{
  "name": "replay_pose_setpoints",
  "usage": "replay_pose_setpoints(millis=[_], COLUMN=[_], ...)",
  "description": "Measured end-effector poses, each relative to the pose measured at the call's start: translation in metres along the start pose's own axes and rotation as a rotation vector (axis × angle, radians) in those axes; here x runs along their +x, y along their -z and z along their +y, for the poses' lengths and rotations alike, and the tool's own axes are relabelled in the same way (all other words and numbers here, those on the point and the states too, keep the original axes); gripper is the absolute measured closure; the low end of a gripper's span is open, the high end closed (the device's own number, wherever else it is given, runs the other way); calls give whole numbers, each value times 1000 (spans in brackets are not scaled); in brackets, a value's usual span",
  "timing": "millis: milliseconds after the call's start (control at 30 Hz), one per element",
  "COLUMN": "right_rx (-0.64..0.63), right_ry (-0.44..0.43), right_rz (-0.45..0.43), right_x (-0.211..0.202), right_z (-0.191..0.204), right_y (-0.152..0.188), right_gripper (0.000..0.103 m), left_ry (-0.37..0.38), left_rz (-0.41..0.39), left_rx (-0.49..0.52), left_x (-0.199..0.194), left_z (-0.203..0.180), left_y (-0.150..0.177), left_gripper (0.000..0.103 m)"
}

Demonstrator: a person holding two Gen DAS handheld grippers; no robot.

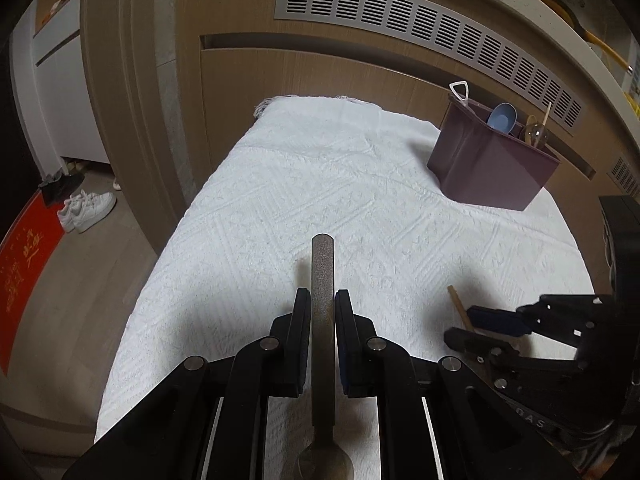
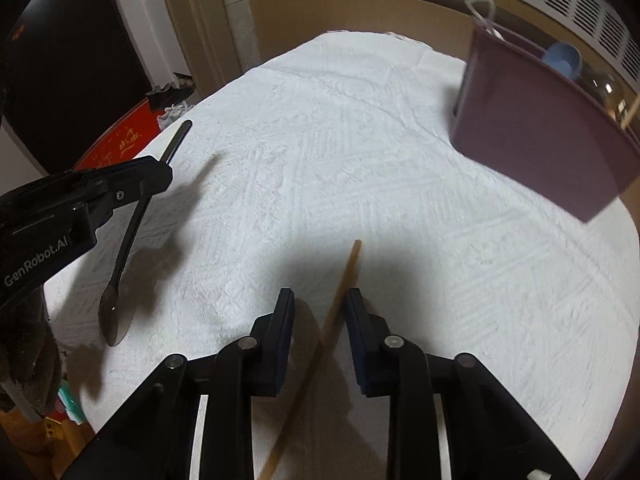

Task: Organize utensils
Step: 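Grasp the dark long-handled spoon with the left gripper while the right grasps another chopstick, then lift both utensils over the caddy, lower them in and open both grippers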

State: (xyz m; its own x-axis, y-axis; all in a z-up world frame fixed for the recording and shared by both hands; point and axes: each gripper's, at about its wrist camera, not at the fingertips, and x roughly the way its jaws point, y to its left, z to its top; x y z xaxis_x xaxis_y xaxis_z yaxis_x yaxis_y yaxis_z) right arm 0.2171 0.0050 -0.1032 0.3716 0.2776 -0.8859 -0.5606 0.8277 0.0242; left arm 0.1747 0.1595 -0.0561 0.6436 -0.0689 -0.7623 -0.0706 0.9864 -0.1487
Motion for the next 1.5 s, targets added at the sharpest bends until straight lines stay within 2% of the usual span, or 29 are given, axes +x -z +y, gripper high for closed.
replay_pose_setpoints(millis=[267,333,400,567,733,1067,1233,1400,1467,1500], right_rx=[-23,-36,-20,4,27,99,129,138,135,137], right_ry=[-13,-7,-5,-61,-81,-35,9,71,80,82], right_rz=[-8,-11,-11,-35,-130,-340,-438,-543,-571,-577], right_x=[4,3,2,-15,-55,-138,-178,-225,-240,-245], right_z=[-4,-2,-4,-10,-19,-67,-96,-122,-130,-134], right_y=[-7,-5,-3,3,10,22,16,-3,-14,-19], right_gripper=[81,85,94,96,97,97,98,98,98,98], left_ry=[20,18,18,36,57,88,116,152,139,129], left_rz=[23,31,30,25,-1,-108,-182,-266,-265,-241], left_rx=[-32,-31,-23,-13,10,129,185,235,263,280], left_x=[4,4,1,-12,-30,-68,-85,-107,-105,-98], left_z=[3,1,-3,-11,-32,-106,-144,-172,-177,-180], left_y=[2,4,5,7,6,-27,-57,-99,-110,-114], left_gripper=[91,91,91,91,91,91,92,92,92,90])
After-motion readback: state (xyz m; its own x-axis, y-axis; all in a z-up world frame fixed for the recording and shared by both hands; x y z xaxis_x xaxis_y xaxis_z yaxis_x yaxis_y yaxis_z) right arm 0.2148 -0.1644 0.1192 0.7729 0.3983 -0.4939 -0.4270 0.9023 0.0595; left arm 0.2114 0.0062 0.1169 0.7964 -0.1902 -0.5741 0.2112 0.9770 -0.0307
